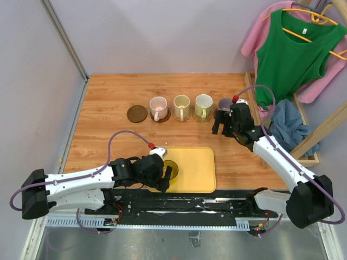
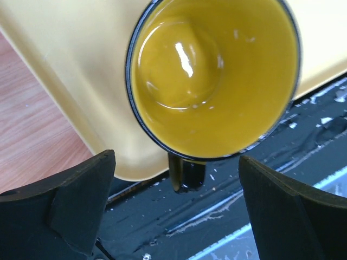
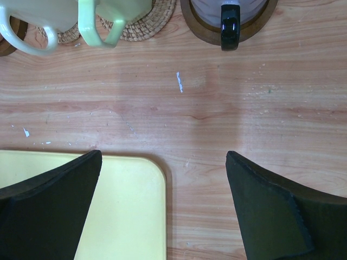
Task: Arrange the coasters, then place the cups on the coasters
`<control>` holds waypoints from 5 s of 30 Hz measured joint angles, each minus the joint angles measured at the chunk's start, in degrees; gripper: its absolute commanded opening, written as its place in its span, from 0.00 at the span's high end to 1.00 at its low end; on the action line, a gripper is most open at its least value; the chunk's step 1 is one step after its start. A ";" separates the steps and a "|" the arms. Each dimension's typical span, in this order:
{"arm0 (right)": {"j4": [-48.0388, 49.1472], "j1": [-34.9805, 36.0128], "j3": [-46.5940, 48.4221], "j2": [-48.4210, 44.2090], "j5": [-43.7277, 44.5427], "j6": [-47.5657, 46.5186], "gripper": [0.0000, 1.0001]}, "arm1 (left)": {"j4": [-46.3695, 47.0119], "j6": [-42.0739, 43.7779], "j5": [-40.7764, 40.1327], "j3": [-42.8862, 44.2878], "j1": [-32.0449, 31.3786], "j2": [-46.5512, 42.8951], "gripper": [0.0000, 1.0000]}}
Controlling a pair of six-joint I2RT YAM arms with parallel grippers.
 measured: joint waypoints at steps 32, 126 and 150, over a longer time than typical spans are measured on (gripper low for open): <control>0.42 0.00 -2.12 -0.07 -1.79 1.36 0.02 | 7.23 0.37 -7.52 -4.15 -2.03 4.72 0.32; -0.44 -5.09 -1.38 -4.55 3.72 -3.52 0.02 | 28.33 28.74 -3.21 26.01 52.98 34.25 0.99; -0.50 -5.14 -1.22 -3.19 3.06 -3.43 0.02 | 24.55 29.79 -1.31 29.53 54.25 41.88 0.99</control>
